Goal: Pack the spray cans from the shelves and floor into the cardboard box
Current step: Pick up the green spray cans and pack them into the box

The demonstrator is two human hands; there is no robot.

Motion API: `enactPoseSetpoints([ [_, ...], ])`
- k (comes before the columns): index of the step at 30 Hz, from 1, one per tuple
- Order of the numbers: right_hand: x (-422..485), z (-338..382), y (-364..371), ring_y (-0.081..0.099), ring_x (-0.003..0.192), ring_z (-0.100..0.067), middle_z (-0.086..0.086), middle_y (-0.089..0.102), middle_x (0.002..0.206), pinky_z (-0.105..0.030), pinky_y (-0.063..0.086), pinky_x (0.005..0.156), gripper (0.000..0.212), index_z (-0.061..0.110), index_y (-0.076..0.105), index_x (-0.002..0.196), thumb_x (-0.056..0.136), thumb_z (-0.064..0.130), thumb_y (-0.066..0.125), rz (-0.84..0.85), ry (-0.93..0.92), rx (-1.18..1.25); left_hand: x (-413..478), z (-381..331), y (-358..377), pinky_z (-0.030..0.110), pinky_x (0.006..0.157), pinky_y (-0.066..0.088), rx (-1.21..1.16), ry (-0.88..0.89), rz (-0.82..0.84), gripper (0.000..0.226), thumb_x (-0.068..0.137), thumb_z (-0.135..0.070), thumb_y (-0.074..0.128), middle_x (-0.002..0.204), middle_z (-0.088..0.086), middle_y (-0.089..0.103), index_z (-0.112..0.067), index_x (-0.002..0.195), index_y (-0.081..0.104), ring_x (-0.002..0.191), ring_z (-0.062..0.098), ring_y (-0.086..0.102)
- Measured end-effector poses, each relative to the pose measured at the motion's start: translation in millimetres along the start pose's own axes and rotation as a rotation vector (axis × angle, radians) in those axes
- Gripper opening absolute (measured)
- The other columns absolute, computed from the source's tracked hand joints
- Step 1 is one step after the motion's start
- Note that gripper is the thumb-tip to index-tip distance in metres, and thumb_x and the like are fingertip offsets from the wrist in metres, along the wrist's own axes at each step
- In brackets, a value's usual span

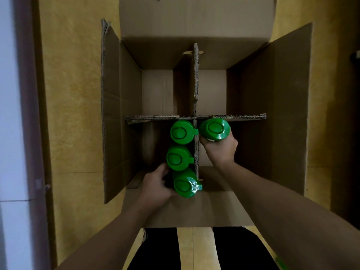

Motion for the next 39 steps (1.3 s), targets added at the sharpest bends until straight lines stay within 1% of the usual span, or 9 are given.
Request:
enactPoseSetpoints([
  [4, -2, 7, -2, 0.063, 0.11, -0.018, 0.005, 0.069, 0.107, -0.018, 0.041, 0.088, 0.061, 0.02, 0.059, 0.124, 0.072, 0.028, 0.09, 0.025, -0.025, -0.026, 11, 12, -5, 0.041, 0.103, 0.052, -0.098, -0.11, 0.073, 0.072, 0.067, 0.007, 0.08, 0.122, -0.007, 0.07, -0.04, 0.12, 0.062, 0.121, 0.014, 0.062],
  [8, -7, 11, -3, 0.062, 0.11, -0.013, 0.001, 0.07, 0.115, 0.002, 0.034, 0.079, 0.074, 0.02, 0.055, 0.136, 0.072, 0.029, 0.091, 0.069, -0.03, -0.042, 19, 17, -13, 0.04, 0.085, 0.055, -0.297, -0.26, 0.015, 0.065, 0.077, 0.032, 0.046, 0.118, 0.016, 0.07, -0.022, 0.107, 0.065, 0.108, 0.029, 0.065],
  [11, -12, 11, -8, 0.058, 0.103, -0.006, 0.001, 0.071, 0.117, 0.012, 0.028, 0.067, 0.075, 0.019, 0.055, 0.138, 0.073, 0.028, 0.09, 0.083, -0.031, -0.059, 14, 6, -15, 0.034, 0.069, 0.054, -0.435, -0.315, -0.046, 0.047, 0.086, 0.024, 0.046, 0.105, 0.015, 0.071, -0.005, 0.119, 0.062, 0.092, 0.03, 0.066],
  [14, -17, 8, -13, 0.055, 0.108, -0.004, 0.0, 0.068, 0.122, 0.01, 0.032, 0.073, 0.077, 0.019, 0.05, 0.144, 0.076, 0.012, 0.086, 0.119, -0.017, -0.082, 9, 7, -14, 0.032, 0.068, 0.058, -0.53, -0.394, -0.129, 0.029, 0.094, 0.007, 0.053, 0.104, 0.013, 0.071, -0.01, 0.116, 0.063, 0.089, 0.026, 0.068],
  [17, -22, 7, -21, 0.059, 0.121, -0.017, -0.005, 0.063, 0.129, -0.016, 0.045, 0.096, 0.083, 0.018, 0.044, 0.149, 0.076, -0.003, 0.078, 0.147, 0.008, -0.083, 6, 10, -20, 0.039, 0.086, 0.055, -0.556, -0.414, -0.233, 0.026, 0.097, -0.02, 0.061, 0.11, 0.006, 0.069, -0.02, 0.123, 0.064, 0.099, 0.022, 0.065],
  [19, -26, 8, -32, 0.057, 0.125, -0.023, -0.008, 0.06, 0.134, -0.031, 0.048, 0.104, 0.083, 0.019, 0.043, 0.149, 0.077, 0.0, 0.078, 0.133, 0.023, -0.099, 3, -4, -31, 0.044, 0.101, 0.048, -0.496, -0.347, -0.282, 0.036, 0.095, -0.045, 0.062, 0.117, -0.004, 0.065, -0.031, 0.128, 0.062, 0.11, 0.02, 0.059],
  [22, -32, 17, -54, 0.056, 0.126, -0.024, -0.005, 0.059, 0.137, -0.047, 0.05, 0.106, 0.076, 0.022, 0.046, 0.147, 0.079, 0.019, 0.079, 0.052, -0.031, -0.159, -4, -46, -47, 0.047, 0.11, 0.041, -0.459, -0.209, -0.31, 0.053, 0.096, -0.056, 0.054, 0.135, -0.007, 0.054, -0.035, 0.144, 0.048, 0.128, 0.021, 0.049],
  [28, -52, 48, -96, 0.054, 0.127, -0.024, -0.005, 0.054, 0.14, -0.048, 0.048, 0.106, 0.07, 0.022, 0.046, 0.146, 0.084, 0.031, 0.076, -0.096, -0.066, -0.14, -25, -160, -74, 0.042, 0.119, 0.026, -0.094, 0.21, -0.382, 0.062, 0.098, -0.055, 0.05, 0.16, -0.005, 0.034, -0.037, 0.154, 0.03, 0.146, 0.017, 0.029],
  [39, -111, 76, -233, 0.038, 0.138, -0.024, -0.004, 0.048, 0.148, -0.042, 0.034, 0.116, 0.066, 0.022, 0.046, 0.147, 0.089, 0.04, 0.071, -0.423, -0.123, -0.188, -85, -335, 2, 0.047, 0.121, 0.017, 0.499, 0.789, -0.144, 0.073, 0.092, -0.068, 0.042, 0.166, -0.004, 0.018, -0.038, 0.156, 0.025, 0.153, 0.02, 0.01],
])
Point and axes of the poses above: each hand's wrist, its own x-axis towards the middle knuckle, its own y-axis out of the palm, z = x × y, the point moved 10 cm from there along x, towards the middle knuckle
